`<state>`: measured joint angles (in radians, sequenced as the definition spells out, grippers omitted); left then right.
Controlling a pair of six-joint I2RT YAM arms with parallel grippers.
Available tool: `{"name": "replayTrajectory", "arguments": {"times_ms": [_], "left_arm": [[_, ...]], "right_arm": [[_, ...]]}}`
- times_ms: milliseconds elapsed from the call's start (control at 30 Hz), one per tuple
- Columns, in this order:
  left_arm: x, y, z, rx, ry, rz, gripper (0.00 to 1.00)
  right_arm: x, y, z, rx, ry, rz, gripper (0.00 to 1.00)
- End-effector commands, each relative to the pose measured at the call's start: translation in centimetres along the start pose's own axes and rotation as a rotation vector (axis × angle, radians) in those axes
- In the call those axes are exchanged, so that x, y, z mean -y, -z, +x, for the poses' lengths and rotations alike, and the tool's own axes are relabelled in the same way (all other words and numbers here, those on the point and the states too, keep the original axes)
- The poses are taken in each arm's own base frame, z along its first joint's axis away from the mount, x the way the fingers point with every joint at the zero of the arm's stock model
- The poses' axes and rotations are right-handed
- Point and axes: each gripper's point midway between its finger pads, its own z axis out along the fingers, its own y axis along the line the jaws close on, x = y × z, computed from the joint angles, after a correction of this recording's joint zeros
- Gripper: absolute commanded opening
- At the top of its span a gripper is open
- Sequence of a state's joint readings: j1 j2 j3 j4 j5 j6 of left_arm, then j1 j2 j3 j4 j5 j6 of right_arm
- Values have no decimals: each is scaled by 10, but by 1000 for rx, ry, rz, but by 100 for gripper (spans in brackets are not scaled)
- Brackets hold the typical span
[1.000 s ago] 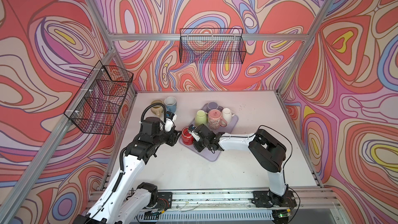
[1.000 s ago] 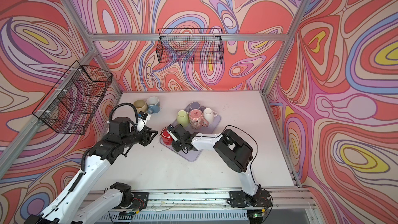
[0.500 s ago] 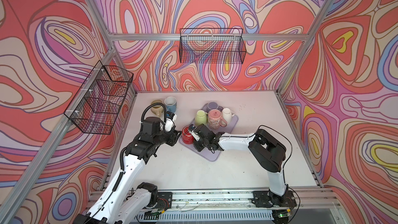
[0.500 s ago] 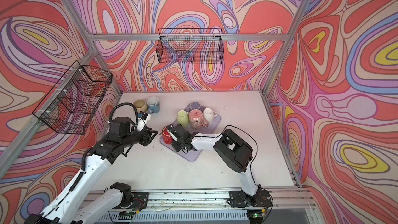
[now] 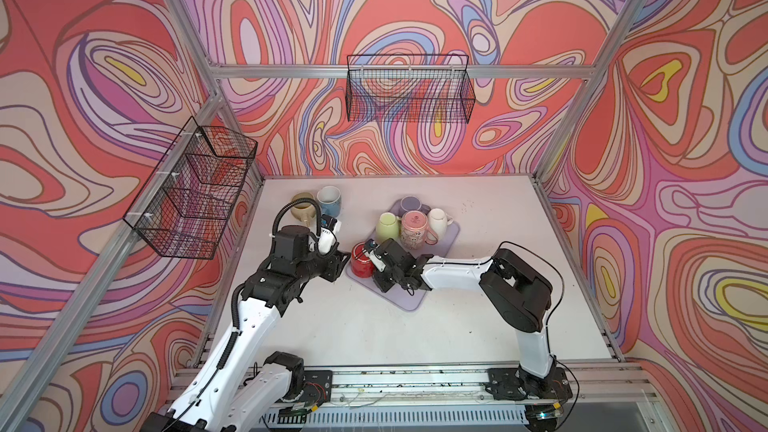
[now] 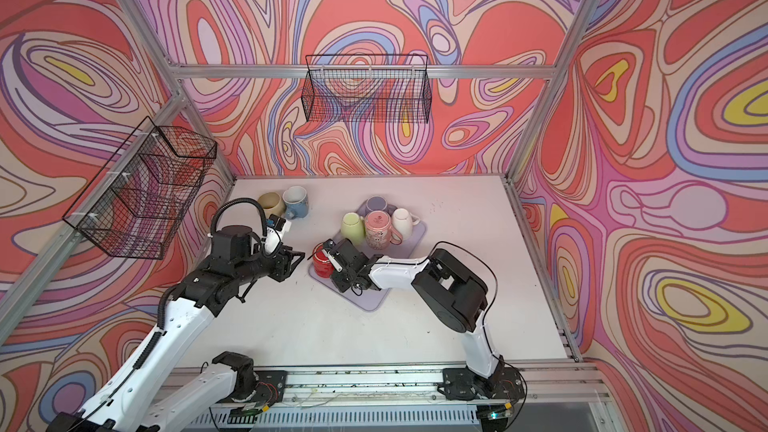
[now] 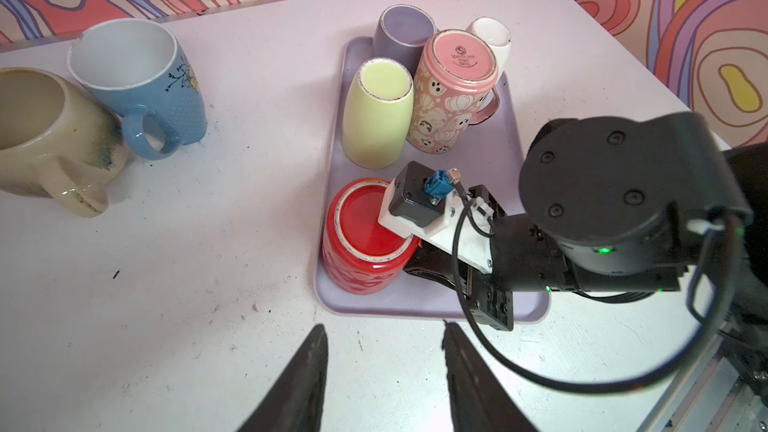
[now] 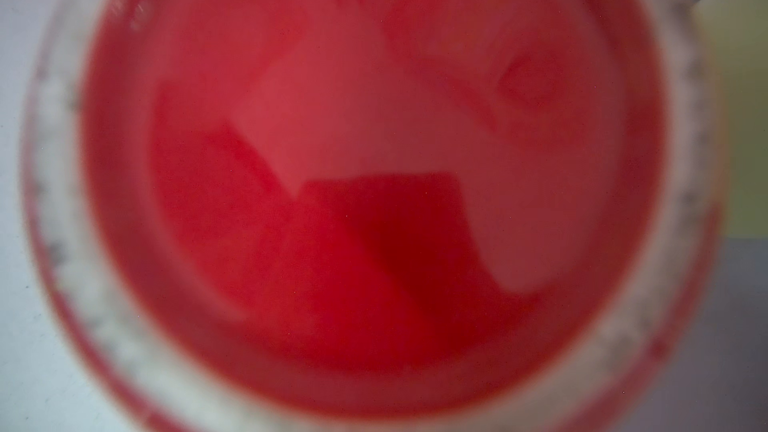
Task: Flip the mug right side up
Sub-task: 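Lower the right gripper onto the red mug's base and close it, then lift the red mug and rotate it toward the left gripper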
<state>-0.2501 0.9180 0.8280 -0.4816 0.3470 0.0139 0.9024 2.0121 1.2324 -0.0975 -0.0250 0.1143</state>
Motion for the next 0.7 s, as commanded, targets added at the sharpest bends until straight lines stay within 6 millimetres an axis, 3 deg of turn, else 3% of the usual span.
{"name": "replayTrajectory", "arguments": {"times_ms": [0,167,667], "left_arm": [[0,-2,2,-7,-1,-2,48],[0,-2,1,-4,-3,-3,48],[2,-3,-8,13,19,11,48]], "right_arm": [[-13,15,-21,56,-20,-75,5],[-15,31,-36,105,-48,-136,4],[20,79,-67,239,-183,-228,2]]}}
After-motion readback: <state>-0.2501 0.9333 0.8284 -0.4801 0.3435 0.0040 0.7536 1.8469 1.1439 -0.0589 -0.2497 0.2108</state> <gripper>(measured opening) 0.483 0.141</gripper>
